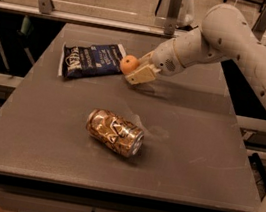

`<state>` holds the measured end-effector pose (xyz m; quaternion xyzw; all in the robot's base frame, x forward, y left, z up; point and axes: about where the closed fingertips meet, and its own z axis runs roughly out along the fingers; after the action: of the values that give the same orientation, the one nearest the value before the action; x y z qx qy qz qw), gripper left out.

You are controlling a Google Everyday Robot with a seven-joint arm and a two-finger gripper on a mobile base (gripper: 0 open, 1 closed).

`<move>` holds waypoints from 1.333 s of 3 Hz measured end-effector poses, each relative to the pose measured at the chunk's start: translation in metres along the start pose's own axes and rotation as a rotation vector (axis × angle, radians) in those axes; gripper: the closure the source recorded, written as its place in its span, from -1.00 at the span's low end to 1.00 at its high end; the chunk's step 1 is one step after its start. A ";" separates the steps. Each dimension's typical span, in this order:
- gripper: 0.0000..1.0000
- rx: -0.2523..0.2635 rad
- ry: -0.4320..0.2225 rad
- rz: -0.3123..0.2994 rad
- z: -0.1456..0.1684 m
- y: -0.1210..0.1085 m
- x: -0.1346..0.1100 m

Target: Move orange near blue chip bag

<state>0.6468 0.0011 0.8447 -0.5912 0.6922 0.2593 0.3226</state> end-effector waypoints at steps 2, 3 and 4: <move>-0.76 -0.018 -0.001 0.021 0.005 0.008 0.008; -1.00 -0.024 -0.001 0.023 0.006 0.012 0.008; -1.00 -0.022 -0.002 0.026 0.005 0.014 0.008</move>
Offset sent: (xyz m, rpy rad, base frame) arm -0.0127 -0.0057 -0.0104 0.0083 0.0344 -0.0084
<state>0.6326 0.0020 0.8344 -0.5852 0.6967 0.2717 0.3136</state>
